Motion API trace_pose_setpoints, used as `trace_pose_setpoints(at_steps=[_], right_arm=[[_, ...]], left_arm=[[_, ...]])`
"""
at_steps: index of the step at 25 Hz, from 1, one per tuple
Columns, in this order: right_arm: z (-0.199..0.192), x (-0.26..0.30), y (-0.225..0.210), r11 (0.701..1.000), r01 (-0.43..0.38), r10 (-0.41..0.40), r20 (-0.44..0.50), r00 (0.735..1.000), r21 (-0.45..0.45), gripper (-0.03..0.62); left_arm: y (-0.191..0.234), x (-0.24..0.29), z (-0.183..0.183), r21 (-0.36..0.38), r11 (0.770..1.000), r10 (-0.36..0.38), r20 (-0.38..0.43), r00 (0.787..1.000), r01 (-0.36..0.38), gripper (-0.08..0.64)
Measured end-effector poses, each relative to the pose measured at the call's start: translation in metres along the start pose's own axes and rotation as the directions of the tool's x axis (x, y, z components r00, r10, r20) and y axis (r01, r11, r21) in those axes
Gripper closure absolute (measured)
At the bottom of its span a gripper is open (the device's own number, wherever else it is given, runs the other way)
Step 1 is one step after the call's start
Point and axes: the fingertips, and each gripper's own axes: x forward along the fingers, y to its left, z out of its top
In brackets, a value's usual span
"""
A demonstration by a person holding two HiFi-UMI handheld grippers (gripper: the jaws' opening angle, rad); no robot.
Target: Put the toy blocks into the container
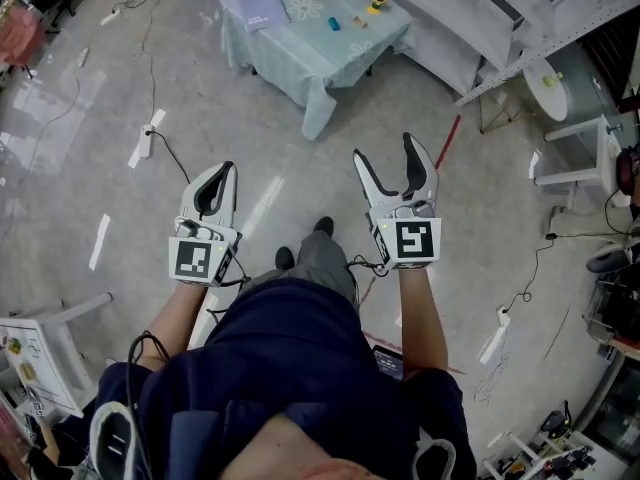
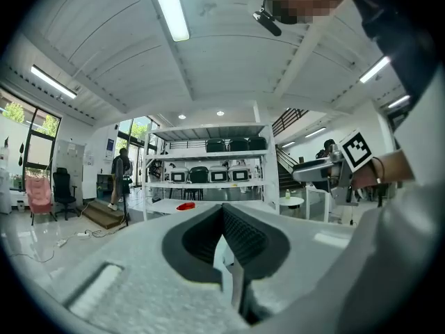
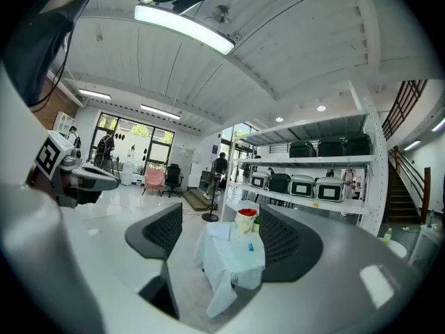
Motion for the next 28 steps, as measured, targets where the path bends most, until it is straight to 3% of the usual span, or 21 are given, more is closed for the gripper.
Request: trace_pose_setpoints(at_steps=[7, 11, 20, 28], right_arm=[[-0.02, 0.08, -0.036, 1.0, -0.015, 0.015, -0.01, 1.0, -0.004, 0.249], [-0.031, 0.146, -0.072, 0.999, -0.038, 0.038, -0.026, 0.999, 0.004, 0.25], [-0.058, 0.278, -0.133, 0.993, -0.117, 0.113, -0.103, 0.988, -0.033, 0.253], [-0.098, 0.379, -0.16, 0.994, -0.103, 0.095, -0.207, 0.974, -0.025, 0.256]], left_arm=[[0.037, 0.066, -0.007, -0.006, 0.999, 0.039, -0.004, 0.999, -0.039, 0.558], [0.06, 0.127, 0.014, -0.022, 0.998, 0.059, 0.055, 0.997, -0.058, 0.558], [0.106, 0.234, 0.037, -0.019, 0.991, 0.137, 0.064, 0.989, -0.136, 0.558], [0.159, 0.31, 0.039, -0.012, 0.994, 0.113, 0.042, 0.993, -0.113, 0.558]])
